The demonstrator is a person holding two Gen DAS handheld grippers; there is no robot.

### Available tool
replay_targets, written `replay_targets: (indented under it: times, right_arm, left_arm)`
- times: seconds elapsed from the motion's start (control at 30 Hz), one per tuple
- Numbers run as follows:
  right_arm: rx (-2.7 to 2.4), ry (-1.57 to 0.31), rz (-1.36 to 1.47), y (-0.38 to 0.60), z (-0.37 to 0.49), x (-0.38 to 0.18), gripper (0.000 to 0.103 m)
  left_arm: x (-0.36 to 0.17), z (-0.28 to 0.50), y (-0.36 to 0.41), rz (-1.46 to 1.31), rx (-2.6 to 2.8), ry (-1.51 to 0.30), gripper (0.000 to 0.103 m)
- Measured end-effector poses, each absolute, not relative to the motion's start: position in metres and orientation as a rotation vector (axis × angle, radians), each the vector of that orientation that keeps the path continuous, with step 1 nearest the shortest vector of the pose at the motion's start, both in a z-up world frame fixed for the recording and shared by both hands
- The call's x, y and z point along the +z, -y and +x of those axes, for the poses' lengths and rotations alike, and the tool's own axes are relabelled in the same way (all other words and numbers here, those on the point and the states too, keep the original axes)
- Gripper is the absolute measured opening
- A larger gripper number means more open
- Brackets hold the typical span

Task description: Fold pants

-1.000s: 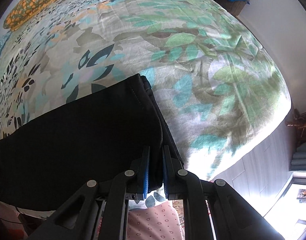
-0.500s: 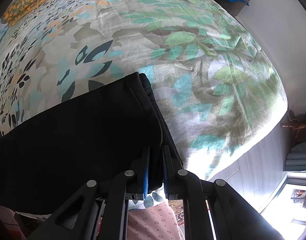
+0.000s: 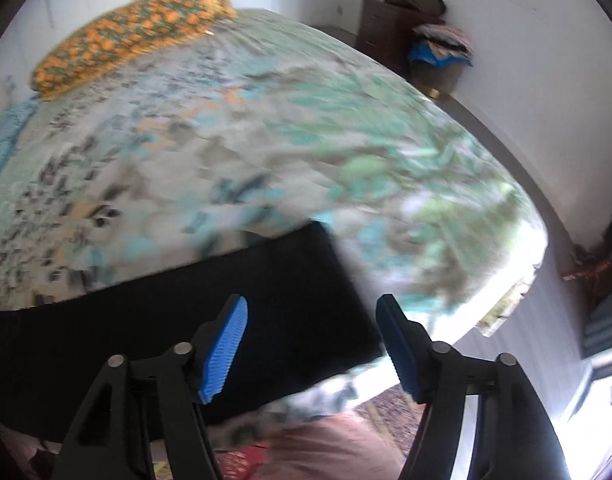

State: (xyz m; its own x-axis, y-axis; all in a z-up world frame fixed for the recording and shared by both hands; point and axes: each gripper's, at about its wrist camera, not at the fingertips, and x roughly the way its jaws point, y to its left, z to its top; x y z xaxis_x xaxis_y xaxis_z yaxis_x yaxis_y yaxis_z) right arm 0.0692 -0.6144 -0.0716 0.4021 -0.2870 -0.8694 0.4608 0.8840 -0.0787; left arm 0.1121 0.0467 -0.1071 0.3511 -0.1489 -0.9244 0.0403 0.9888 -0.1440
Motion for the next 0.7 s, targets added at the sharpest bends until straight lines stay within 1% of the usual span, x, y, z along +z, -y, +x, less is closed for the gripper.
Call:
replay_targets:
  times: [0.03,0.07,0.1,0.13,0.17,0.3,0.37,0.43,0.47,0.57,0.7]
  right_arm:
    - [-0.423,-1.042,0.199,0.597,0.074,-0.071,0.073]
    - [-0.378,-1.04,0.212,0.582,0.079,-0.074,0.075]
    - [-0.32,-1.051,0.23,0.564,0.085,-0.079,0.076]
    - [-0.28,-1.064,0.244,0.551,0.09,-0.086,0.076]
    - [-0.241,-1.083,0.261,0.537,0.094,-0.095,0.076]
    - [-0.211,-1.189,0.297,0.508,0.098,-0.143,0.076]
    - [-0.222,-1.246,0.331,0.514,0.101,-0.162,0.076]
    - [-0.222,-1.238,0.317,0.514,0.105,-0.163,0.083]
    - [-0.216,-1.238,0.316,0.513,0.107,-0.162,0.084]
    - [-0.219,-1.246,0.317,0.511,0.107,-0.166,0.086]
    - [-0.226,-1.218,0.352,0.513,0.108,-0.168,0.091]
  left_arm:
    - [-0.113,0.121,-0.047,-0.081,-0.115,-1.181,0.066]
    - [-0.129,0.132,-0.047,-0.026,-0.082,-1.203,0.066]
    - [-0.144,0.138,-0.046,0.02,-0.047,-1.259,0.055]
    - [-0.16,0.141,-0.048,0.064,-0.013,-1.331,0.049]
    - [-0.17,0.139,-0.051,0.098,0.013,-1.377,0.047]
    - [-0.16,0.12,-0.064,0.185,0.141,-1.381,0.047]
    - [-0.157,0.114,-0.077,0.147,0.172,-1.391,0.049]
    - [-0.152,0.111,-0.085,0.09,0.17,-1.387,0.049]
    - [-0.147,0.111,-0.084,0.081,0.162,-1.366,0.051]
    - [-0.132,0.124,-0.065,0.039,0.072,-1.263,0.067]
    - [-0.116,0.162,-0.036,0.009,-0.073,-1.131,0.07]
